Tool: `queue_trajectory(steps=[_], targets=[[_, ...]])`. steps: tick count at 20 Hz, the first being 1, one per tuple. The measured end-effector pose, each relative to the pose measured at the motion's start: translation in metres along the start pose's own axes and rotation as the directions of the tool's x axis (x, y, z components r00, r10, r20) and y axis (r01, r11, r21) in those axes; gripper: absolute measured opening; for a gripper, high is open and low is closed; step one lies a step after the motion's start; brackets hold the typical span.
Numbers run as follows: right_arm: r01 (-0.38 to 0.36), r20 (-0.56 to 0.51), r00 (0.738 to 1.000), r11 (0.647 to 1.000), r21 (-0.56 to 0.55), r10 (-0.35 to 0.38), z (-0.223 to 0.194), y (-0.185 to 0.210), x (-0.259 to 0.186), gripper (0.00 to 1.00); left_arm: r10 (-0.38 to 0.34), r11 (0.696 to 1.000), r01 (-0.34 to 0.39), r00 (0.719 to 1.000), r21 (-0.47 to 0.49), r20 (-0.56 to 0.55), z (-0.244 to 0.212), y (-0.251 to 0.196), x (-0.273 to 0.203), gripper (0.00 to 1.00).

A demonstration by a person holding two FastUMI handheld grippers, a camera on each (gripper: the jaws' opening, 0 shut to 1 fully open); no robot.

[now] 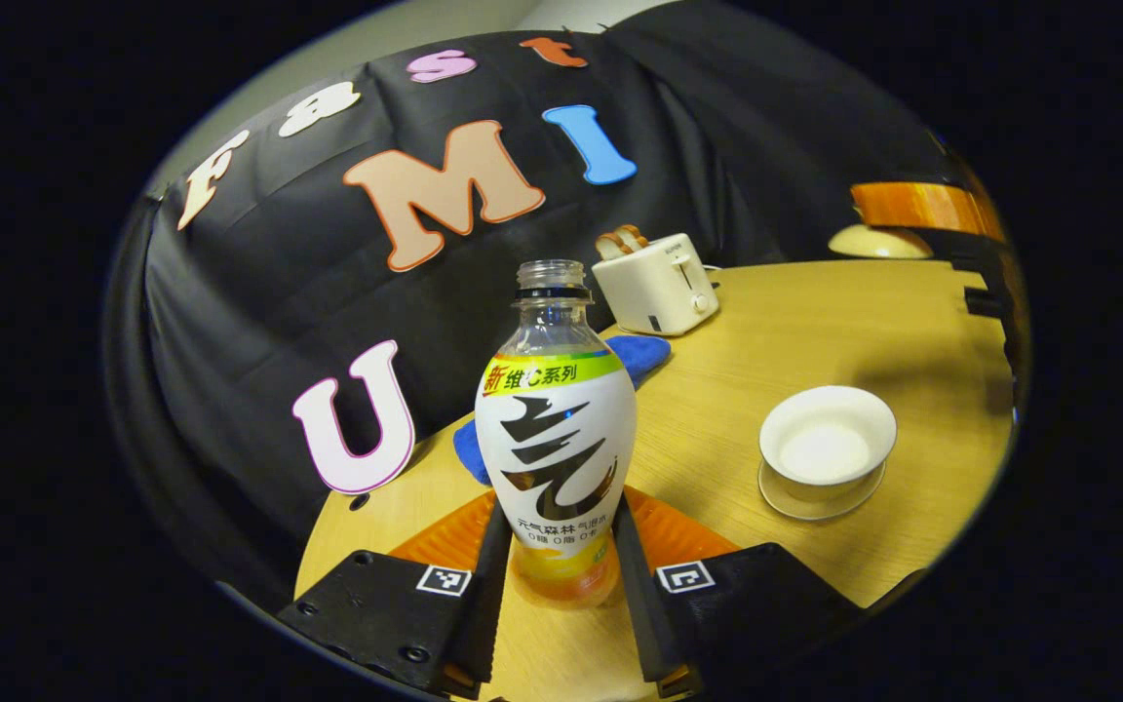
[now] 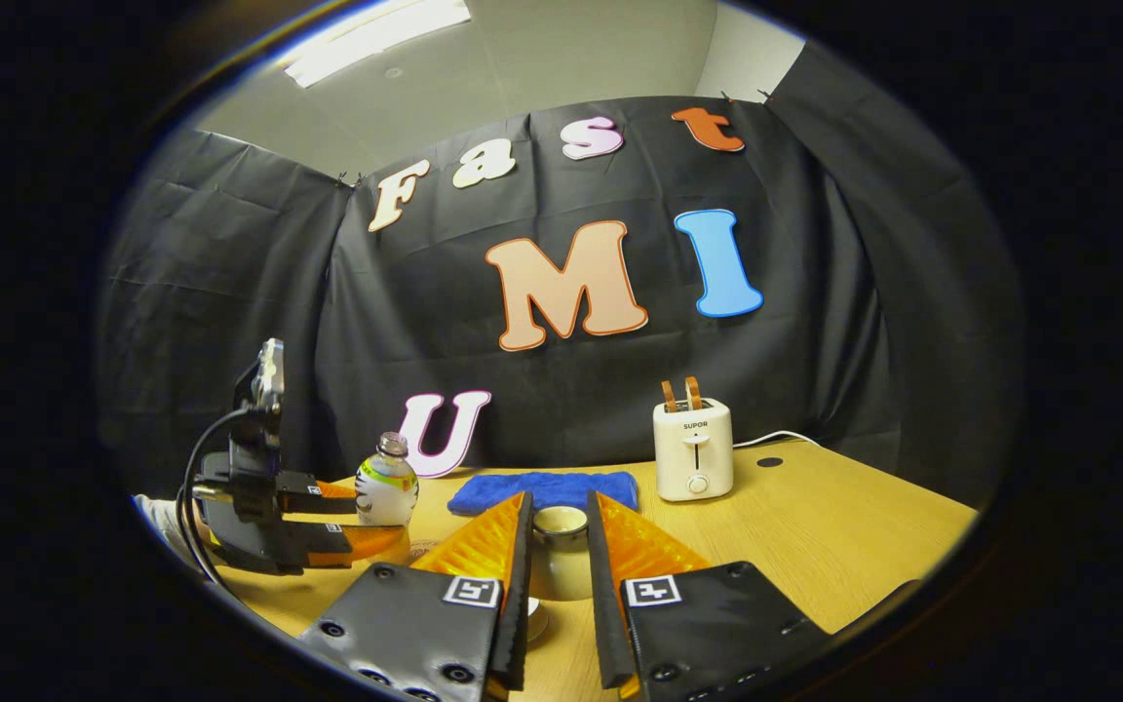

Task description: Open the teacup lid with one hand, grasp the water bottle and pour water into the teacup with the other hand; after pouring, place the water bottle on the coaster and then close the teacup lid.

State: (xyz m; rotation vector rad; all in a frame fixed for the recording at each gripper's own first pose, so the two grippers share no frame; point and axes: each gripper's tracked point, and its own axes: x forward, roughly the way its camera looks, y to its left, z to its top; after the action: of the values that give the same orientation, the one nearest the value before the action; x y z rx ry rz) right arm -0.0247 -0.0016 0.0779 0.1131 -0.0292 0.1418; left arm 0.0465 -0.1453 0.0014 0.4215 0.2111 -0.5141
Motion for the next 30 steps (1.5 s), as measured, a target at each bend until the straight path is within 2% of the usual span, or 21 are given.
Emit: queue_trajectory(steps=[2,5,7,18,24,28,30], targets=[[-0.002,-0.001,1.000,1.000,-0.002,0.002,-0.001,0.002,0.001,0.32,0.000,0.994,0.003,1.000,-0.108,0.031,0.003,0.005,0.005,0.54],[0.000,-0.006,1.000,1.000,-0.003,0.000,-0.002,0.000,0.000,0.31,0.007,0.964,0.012,0.998,-0.265,0.069,0.006,0.016,0.013,0.52],[0.002,-0.005,1.000,1.000,-0.001,-0.002,-0.002,-0.001,0.002,0.32,0.044,0.951,-0.011,0.994,-0.308,0.099,0.008,0.029,0.018,0.53],[0.009,-0.011,1.000,1.000,0.002,-0.009,-0.005,-0.005,0.003,0.32,0.068,0.920,-0.018,0.991,-0.390,0.114,-0.008,0.026,0.044,0.54],[-0.002,-0.020,1.000,1.000,0.004,0.002,-0.010,0.001,0.005,0.31,0.063,0.943,-0.024,0.992,-0.331,0.110,-0.008,0.023,0.040,0.65],[-0.017,-0.029,0.999,1.000,0.011,0.018,-0.013,0.008,0.006,0.32,0.063,0.954,-0.028,0.992,-0.298,0.110,-0.009,0.018,0.036,0.67],[-0.029,-0.033,0.999,0.999,0.016,0.030,-0.014,0.012,0.006,0.32,0.065,0.955,-0.030,0.992,-0.294,0.110,-0.009,0.018,0.034,0.76]])
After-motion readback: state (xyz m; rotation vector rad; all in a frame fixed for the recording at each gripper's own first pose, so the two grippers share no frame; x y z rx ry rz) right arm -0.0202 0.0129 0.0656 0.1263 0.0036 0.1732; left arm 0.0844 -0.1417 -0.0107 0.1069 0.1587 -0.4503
